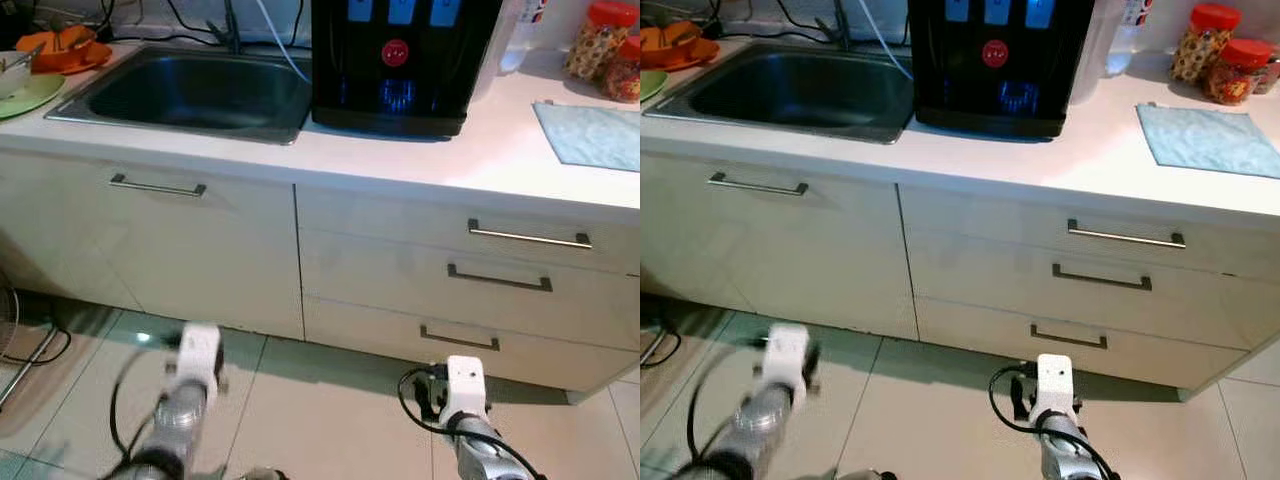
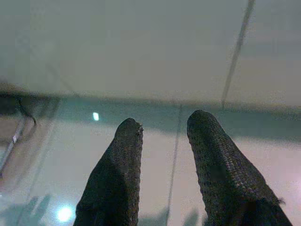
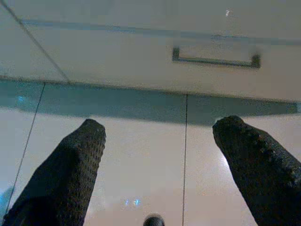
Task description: Kitchen organization
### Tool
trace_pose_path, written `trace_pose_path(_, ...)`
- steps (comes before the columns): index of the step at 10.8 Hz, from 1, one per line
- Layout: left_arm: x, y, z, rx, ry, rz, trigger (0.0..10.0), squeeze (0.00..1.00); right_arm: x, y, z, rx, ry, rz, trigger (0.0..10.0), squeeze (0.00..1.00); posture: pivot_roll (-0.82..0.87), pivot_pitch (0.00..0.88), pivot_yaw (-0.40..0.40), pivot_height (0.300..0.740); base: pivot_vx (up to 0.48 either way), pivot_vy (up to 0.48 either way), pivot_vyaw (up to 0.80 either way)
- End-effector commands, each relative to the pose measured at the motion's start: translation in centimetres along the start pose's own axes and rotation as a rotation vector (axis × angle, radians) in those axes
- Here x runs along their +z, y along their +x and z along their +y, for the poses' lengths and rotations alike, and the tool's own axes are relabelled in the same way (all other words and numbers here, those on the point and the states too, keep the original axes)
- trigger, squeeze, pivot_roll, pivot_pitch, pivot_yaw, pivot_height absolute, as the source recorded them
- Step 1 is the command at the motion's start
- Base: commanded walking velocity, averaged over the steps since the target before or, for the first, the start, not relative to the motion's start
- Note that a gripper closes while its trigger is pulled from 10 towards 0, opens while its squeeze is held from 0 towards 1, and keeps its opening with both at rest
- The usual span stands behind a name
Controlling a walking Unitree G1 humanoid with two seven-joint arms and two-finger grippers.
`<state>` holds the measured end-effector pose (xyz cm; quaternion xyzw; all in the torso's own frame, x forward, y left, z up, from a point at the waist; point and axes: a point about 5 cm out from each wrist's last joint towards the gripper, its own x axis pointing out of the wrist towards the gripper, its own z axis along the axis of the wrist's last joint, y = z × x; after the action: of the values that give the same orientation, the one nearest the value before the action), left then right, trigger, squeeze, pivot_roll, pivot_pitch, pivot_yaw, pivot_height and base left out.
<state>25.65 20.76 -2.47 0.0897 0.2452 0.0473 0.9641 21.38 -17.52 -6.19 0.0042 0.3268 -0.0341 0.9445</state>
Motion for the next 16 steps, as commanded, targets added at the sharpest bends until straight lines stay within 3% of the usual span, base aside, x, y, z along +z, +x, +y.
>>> trace_pose_path(1,2.6,0.6,0.8,0.036,-0.028,-0.124,10.0,0.0,0.6,-0.1,-0.1,-0.01,0.017,-0.072,10.0,0.0,0.01,0.0,0.039,0.74,0.0,0.0,0.0)
trace_pose_path(2,3.7,0.8,0.8,0.031,-0.027,-0.19,10.0,0.0,5.3,1.3,-0.5,-0.006,0.002,-0.201,10.0,0.0,0.01,0.0,0.039,0.74,0.0,0.0,0.0)
trace_pose_path(3,4.1,0.8,0.7,0.026,-0.013,-0.218,10.0,0.0,7.7,1.7,-0.7,-0.007,0.0,-0.274,10.0,0.0,0.01,0.0,0.039,0.74,0.0,0.0,0.0)
trace_pose_path(5,5.0,0.5,0.3,0.026,0.01,-0.299,10.0,0.0,11.3,1.7,-0.8,-0.014,-0.011,-0.426,10.0,0.0,0.01,0.0,0.039,0.74,0.0,0.0,0.0)
trace_pose_path(6,5.8,0.2,0.4,0.031,0.008,-0.377,10.0,0.0,13.4,1.2,-0.5,-0.016,0.005,-0.565,10.0,0.0,0.0,0.0,0.041,0.74,0.0,0.0,0.0)
trace_pose_path(8,7.6,-0.1,0.6,0.03,0.007,-0.488,10.0,0.0,16.6,0.2,0.1,0.005,0.004,-0.738,10.0,0.0,0.0,0.0,0.039,0.74,0.0,0.0,0.0)
trace_pose_path(9,8.1,-0.2,0.6,0.03,0.007,-0.512,10.0,0.0,17.2,0.0,0.3,0.009,0.007,-0.767,10.0,0.0,0.0,0.0,0.039,0.74,0.0,0.0,0.0)
trace_pose_path(10,11.0,-0.1,0.8,0.048,-0.008,-0.614,10.0,0.0,19.1,-0.7,1.0,0.036,0.009,-0.845,10.0,0.0,0.0,0.0,0.034,0.74,0.0,0.0,0.0)
trace_pose_path(13,17.2,-0.7,0.8,0.072,-0.035,-0.83,10.0,0.0,22.0,-1.9,2.5,0.071,0.014,-0.962,10.0,0.0,0.01,0.0,0.031,0.74,0.0,0.0,0.0)
trace_pose_path(15,17.4,-1.1,0.7,0.058,-0.06,-0.882,10.0,0.0,23.3,-2.3,3.1,0.077,0.046,-0.994,10.0,0.0,0.01,0.0,0.028,0.74,0.0,0.0,0.0)
trace_pose_path(16,19.7,-0.8,-0.9,0.009,-0.07,-0.879,10.0,0.0,23.9,-2.0,4.0,0.093,0.033,-0.969,10.0,0.0,0.02,0.0,0.024,0.74,0.0,0.0,0.0)
